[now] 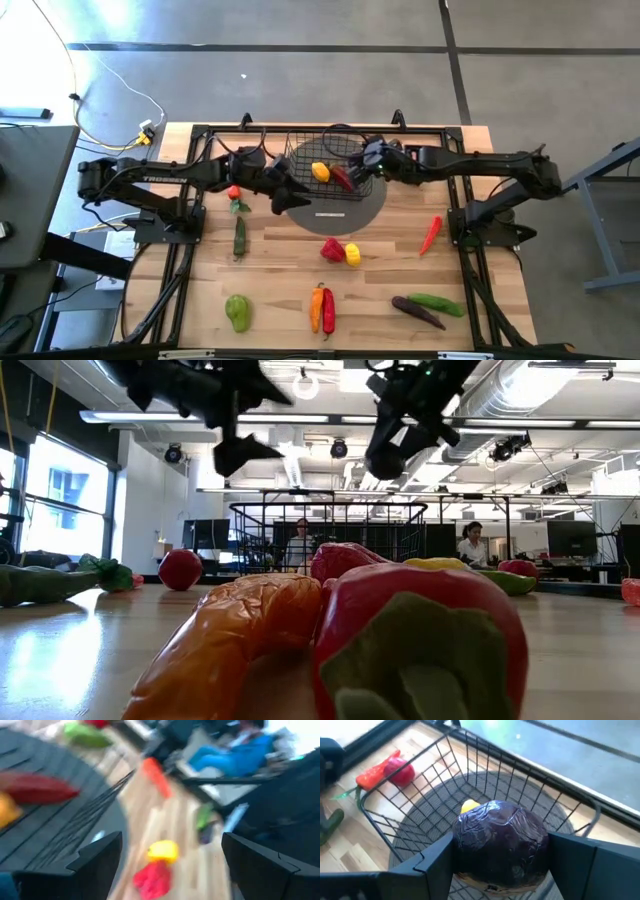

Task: Build produce basket
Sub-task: Put the onion into the wire basket, then put the top carrot into the wire basket

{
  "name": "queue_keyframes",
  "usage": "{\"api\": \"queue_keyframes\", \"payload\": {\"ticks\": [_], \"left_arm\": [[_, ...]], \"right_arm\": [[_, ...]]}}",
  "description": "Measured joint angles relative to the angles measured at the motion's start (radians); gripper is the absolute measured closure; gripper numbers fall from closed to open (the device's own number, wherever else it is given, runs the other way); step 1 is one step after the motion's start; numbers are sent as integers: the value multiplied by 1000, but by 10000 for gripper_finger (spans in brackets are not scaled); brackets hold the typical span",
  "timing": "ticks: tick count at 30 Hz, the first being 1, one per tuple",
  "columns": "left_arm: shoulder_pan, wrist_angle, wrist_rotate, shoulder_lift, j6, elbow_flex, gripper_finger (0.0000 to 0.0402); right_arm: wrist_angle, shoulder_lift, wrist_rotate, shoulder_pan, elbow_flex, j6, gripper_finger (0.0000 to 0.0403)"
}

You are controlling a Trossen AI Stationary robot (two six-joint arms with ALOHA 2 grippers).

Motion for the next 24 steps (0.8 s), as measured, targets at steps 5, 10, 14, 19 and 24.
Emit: {"api": "queue_keyframes", "payload": {"ticks": [5,10,14,19,24], "left_arm": [[-33,-194,-220,-97,0,-2,69],[-48,-370,-394,-204,-51,-1,69],[-57,-528,-530,-272,-100,-1,69],[-60,-690,-630,-317,-178,-1,69],[-56,-834,-693,-321,-283,-1,69]], "right_arm": [[5,39,-28,-21,0,-11,160],[1,55,-24,-33,0,-10,155],[5,54,-13,-39,0,9,142],[10,54,-30,-54,0,4,106],[11,54,-55,-79,0,14,54]]}}
